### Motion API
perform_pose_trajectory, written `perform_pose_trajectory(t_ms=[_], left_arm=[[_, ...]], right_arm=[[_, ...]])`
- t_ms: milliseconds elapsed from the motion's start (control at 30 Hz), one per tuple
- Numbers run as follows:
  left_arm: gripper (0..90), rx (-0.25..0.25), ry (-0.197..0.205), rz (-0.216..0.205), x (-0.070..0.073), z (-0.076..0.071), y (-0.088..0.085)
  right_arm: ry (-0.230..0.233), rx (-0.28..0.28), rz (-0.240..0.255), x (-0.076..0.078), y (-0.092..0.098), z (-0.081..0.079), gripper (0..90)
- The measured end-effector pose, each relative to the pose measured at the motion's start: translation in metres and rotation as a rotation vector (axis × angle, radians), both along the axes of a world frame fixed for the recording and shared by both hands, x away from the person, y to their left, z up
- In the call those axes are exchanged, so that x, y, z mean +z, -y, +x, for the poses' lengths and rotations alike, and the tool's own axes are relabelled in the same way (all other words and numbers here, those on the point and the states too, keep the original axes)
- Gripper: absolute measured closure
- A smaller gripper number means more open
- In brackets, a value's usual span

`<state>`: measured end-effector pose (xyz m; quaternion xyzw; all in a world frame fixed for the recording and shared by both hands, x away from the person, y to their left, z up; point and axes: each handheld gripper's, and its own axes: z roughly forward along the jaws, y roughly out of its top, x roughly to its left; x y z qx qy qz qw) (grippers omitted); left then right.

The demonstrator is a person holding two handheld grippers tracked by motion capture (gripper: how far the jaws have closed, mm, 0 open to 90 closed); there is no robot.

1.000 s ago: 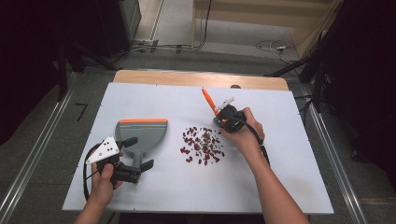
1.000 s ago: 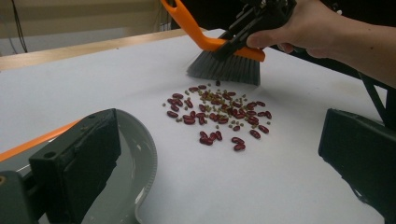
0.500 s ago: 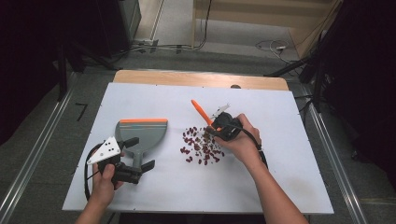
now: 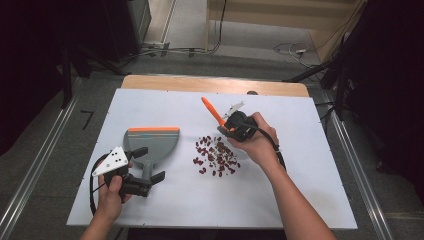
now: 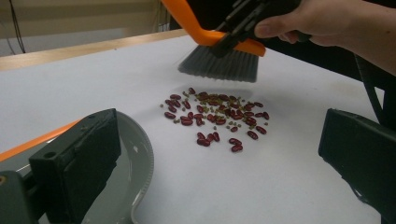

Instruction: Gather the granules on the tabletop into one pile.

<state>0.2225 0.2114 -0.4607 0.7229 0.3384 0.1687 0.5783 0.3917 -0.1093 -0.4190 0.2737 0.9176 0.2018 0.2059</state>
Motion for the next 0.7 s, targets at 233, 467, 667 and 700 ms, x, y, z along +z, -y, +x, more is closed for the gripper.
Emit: perform_pose_trajectory(t_ms=[233, 467, 667, 700], left_arm=[[0.0, 0.008, -0.002, -0.006, 0.000, 0.000, -0.003], [0.0, 0.003, -0.006, -0.001, -0.001, 0.001, -0.002], [0.0, 0.016, -0.003, 0.005, -0.001, 0.001, -0.001], [0.0, 0.018, -0.002, 0.004, -0.001, 0.000, -0.001]], right_arm=[[0.026, 0.034, -0.083, -0.021, -0.021, 0.020, 69.0], [-0.034, 0.057, -0.069, -0.020, -0.028, 0.007, 69.1], [-0.044, 0.067, -0.042, -0.014, -0.022, -0.002, 69.0], [-0.027, 0.051, -0.007, -0.007, -0.018, -0.006, 69.0]])
